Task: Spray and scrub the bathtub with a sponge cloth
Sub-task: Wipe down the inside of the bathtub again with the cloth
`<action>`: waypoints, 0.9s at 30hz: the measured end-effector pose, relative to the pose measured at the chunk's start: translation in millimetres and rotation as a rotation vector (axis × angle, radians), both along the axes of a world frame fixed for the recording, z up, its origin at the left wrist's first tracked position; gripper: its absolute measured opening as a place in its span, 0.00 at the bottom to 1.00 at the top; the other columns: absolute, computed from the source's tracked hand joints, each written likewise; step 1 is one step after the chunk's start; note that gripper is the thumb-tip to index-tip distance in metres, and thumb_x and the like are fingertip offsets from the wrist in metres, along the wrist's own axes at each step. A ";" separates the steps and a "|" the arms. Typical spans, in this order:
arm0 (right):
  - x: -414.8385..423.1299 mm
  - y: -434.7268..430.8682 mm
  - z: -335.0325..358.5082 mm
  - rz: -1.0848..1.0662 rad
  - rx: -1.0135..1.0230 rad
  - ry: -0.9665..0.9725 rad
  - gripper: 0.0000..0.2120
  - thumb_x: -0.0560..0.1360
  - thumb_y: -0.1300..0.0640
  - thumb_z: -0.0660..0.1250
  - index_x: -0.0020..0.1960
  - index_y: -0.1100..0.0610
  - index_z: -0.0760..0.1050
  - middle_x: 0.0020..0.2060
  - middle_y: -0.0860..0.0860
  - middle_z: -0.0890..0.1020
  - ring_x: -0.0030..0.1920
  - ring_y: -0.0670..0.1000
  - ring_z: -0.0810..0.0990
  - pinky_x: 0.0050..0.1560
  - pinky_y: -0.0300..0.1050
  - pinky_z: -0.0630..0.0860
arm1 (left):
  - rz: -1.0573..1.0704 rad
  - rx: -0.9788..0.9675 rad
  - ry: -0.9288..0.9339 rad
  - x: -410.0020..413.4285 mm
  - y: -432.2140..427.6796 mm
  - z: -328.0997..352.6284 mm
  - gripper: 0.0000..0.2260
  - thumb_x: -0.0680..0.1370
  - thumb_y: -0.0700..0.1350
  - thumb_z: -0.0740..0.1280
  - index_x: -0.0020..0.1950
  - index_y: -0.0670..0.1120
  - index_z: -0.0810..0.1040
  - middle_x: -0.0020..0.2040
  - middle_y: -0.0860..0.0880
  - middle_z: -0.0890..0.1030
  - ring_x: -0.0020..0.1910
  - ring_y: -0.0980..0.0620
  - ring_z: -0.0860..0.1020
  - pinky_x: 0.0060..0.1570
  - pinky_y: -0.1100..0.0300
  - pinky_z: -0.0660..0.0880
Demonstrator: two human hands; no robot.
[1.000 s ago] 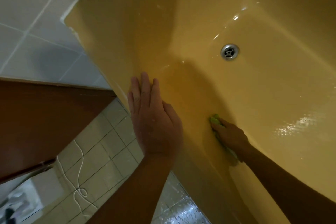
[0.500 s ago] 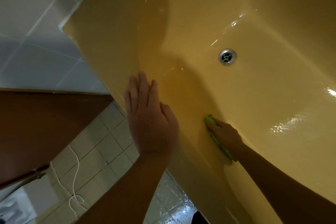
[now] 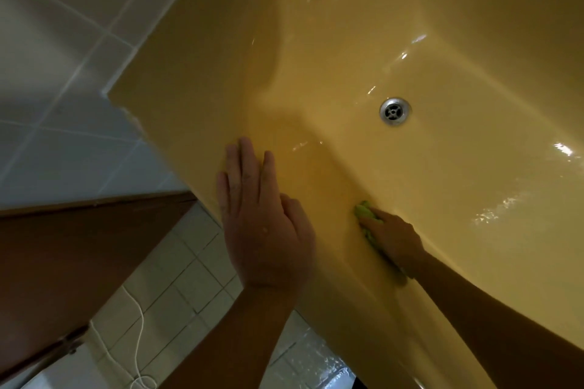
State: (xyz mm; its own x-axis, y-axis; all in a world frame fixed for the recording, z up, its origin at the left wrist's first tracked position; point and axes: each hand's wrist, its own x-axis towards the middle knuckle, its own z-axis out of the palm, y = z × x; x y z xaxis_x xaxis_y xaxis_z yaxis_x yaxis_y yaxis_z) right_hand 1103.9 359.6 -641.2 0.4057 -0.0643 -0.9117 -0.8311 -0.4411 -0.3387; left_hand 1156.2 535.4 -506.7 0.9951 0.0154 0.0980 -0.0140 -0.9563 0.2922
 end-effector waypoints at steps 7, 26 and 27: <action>66.0 59.1 74.4 -0.022 0.320 -0.506 0.24 0.78 0.33 0.62 0.74 0.30 0.67 0.74 0.41 0.74 0.72 0.46 0.74 0.71 0.46 0.70 | -0.052 -0.015 0.014 20.2 12.5 2.0 0.27 0.78 0.42 0.54 0.76 0.37 0.72 0.83 0.40 0.62 0.84 0.43 0.55 0.81 0.40 0.54; 95.9 74.8 69.7 -0.177 0.393 -0.569 0.23 0.80 0.43 0.68 0.73 0.33 0.71 0.73 0.38 0.74 0.72 0.38 0.71 0.73 0.36 0.66 | -0.235 -0.018 -0.013 65.7 39.1 4.1 0.27 0.78 0.42 0.53 0.76 0.37 0.72 0.82 0.40 0.63 0.84 0.44 0.56 0.81 0.41 0.55; 92.5 69.3 54.8 -0.160 0.330 -0.460 0.23 0.79 0.38 0.67 0.73 0.32 0.70 0.73 0.40 0.74 0.72 0.42 0.72 0.72 0.39 0.67 | -0.245 -0.018 -0.014 67.4 40.1 4.3 0.27 0.78 0.42 0.54 0.76 0.37 0.72 0.82 0.40 0.63 0.84 0.43 0.56 0.81 0.41 0.56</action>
